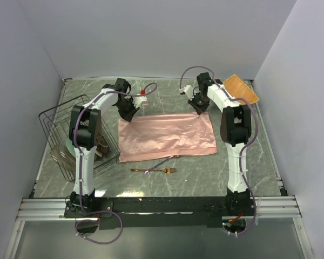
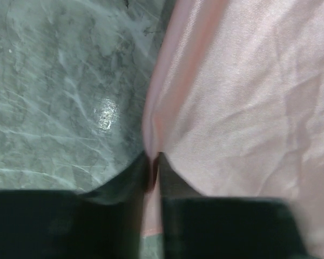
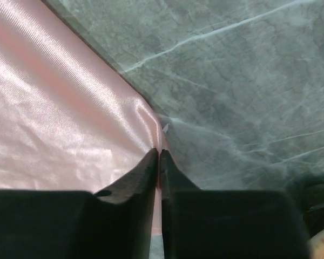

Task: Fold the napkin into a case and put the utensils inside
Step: Pick up the rectangle-folded napkin from the center of the board, then smooth out the rectangle-folded napkin at the center of the board.

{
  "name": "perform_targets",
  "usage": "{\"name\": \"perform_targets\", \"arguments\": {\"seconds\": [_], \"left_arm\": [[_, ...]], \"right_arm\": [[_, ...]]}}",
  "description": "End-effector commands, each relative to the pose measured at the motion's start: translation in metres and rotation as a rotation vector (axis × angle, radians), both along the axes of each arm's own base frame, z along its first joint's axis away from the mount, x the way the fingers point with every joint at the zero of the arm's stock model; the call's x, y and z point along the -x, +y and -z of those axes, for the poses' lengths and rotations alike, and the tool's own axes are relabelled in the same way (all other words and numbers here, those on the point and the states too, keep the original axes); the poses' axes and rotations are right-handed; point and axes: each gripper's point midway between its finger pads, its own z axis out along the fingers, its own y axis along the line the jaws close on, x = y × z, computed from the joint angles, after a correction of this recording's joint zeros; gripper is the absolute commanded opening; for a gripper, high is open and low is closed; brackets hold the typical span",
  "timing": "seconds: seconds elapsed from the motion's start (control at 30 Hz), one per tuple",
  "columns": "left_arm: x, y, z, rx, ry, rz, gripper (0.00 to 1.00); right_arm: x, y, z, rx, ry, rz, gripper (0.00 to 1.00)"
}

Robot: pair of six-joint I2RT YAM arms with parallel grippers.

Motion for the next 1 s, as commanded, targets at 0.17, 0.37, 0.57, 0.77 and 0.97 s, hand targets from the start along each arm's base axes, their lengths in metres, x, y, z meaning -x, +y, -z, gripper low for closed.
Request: {"name": "perform_targets", "arguments": {"seconds": [0.17, 0.37, 0.57, 0.77, 0.97], "left_arm": [[-0.045, -0.007, -0.028, 0.057, -0.148, -0.070, 0.01], [-0.094, 0.006, -0.037, 0.062, -0.263, -0.158, 0.01], [-0.113, 0.012, -0.048, 0.081, -0.311, -0.164, 0.36], [-0.072, 0.002, -0.092, 0.208, -0.306, -0.028, 0.48], [0.005, -0.011, -0.082, 0.178, -0.163, 0.108, 0.48]], "right_arm": [[-0.053, -0.025, -0.040, 0.025, -0.237, 0.217, 0.00], [-0.090, -0.039, -0.056, 0.046, -0.347, 0.340, 0.00], [-0.085, -0.034, -0.077, 0.016, -0.351, 0.352, 0.71], [-0.039, -0.015, -0.122, -0.100, -0.300, 0.183, 0.85], [0.020, -0.022, -0.103, -0.023, -0.212, -0.052, 0.76]]}}
